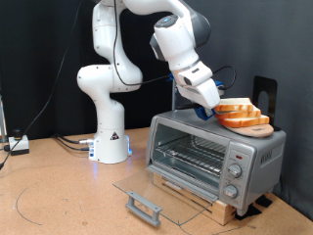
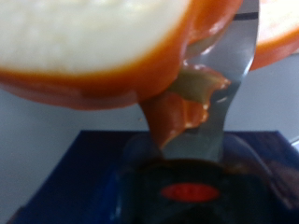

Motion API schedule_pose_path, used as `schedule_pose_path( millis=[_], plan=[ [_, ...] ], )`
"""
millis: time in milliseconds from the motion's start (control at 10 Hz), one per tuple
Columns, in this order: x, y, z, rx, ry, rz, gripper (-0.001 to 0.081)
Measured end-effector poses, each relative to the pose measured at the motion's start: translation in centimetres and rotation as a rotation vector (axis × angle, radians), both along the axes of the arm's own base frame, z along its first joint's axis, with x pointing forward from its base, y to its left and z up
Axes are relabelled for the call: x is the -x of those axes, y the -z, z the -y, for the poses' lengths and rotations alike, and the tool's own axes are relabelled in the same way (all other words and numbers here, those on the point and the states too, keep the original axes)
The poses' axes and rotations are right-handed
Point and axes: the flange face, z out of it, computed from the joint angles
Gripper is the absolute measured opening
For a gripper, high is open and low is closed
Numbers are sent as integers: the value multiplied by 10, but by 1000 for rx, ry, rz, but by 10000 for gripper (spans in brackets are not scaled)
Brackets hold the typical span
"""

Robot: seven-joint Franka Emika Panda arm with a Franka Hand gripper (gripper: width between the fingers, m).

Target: Make a piece of toast with the oven

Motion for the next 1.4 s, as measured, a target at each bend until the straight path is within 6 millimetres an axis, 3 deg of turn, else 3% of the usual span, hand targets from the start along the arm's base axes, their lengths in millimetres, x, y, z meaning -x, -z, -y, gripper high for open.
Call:
schedule_pose_path(
  millis=[900,1400],
  plan=[
    [2,-2,-8,-13,-59,-24,398],
    [-2,1,-6,-141,-11,-106,398]
  ],
)
